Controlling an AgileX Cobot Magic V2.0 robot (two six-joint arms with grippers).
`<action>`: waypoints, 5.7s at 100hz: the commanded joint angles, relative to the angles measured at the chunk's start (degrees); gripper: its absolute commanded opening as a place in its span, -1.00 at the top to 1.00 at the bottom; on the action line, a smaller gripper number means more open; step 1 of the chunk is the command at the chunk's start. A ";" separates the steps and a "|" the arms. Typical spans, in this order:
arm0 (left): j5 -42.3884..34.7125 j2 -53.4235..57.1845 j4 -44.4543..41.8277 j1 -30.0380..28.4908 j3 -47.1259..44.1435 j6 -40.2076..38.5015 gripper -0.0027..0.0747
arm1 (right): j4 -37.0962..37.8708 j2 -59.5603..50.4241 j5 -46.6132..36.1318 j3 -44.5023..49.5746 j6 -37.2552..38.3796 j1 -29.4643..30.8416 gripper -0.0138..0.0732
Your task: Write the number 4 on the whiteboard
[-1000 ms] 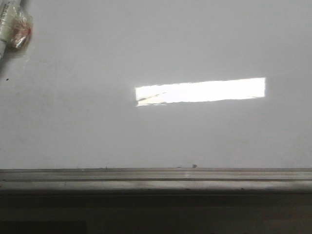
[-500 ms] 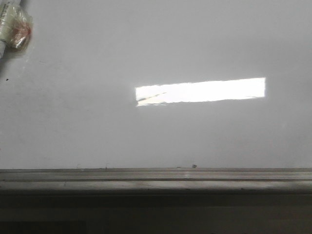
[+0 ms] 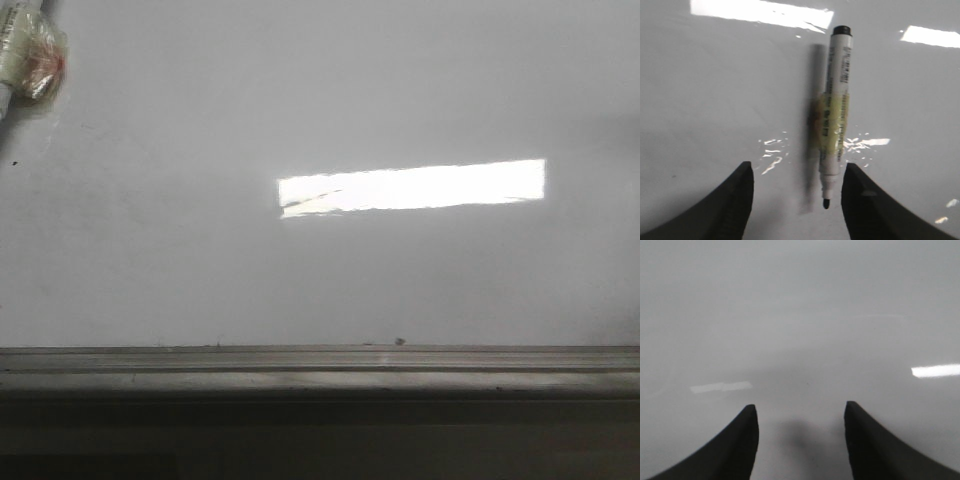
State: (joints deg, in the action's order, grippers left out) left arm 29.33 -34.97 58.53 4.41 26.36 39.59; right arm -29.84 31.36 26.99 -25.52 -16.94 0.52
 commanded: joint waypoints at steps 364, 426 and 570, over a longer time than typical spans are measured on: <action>1.20 -35.49 -13.93 40.49 38.73 24.54 -0.23 | -41.81 34.69 44.31 -27.77 -43.33 -5.76 0.82; 2.72 -4.53 6.50 0.90 13.35 24.01 -0.01 | -51.29 24.72 20.06 -22.23 -52.23 -11.40 0.82; 1.86 -0.03 7.30 -0.83 12.00 24.01 -0.01 | -41.58 34.96 -4.06 -22.21 -46.60 -26.86 0.82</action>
State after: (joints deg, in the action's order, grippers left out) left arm 33.15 -34.98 63.00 3.81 36.66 63.44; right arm -74.21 67.84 26.51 -46.35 -65.23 -26.65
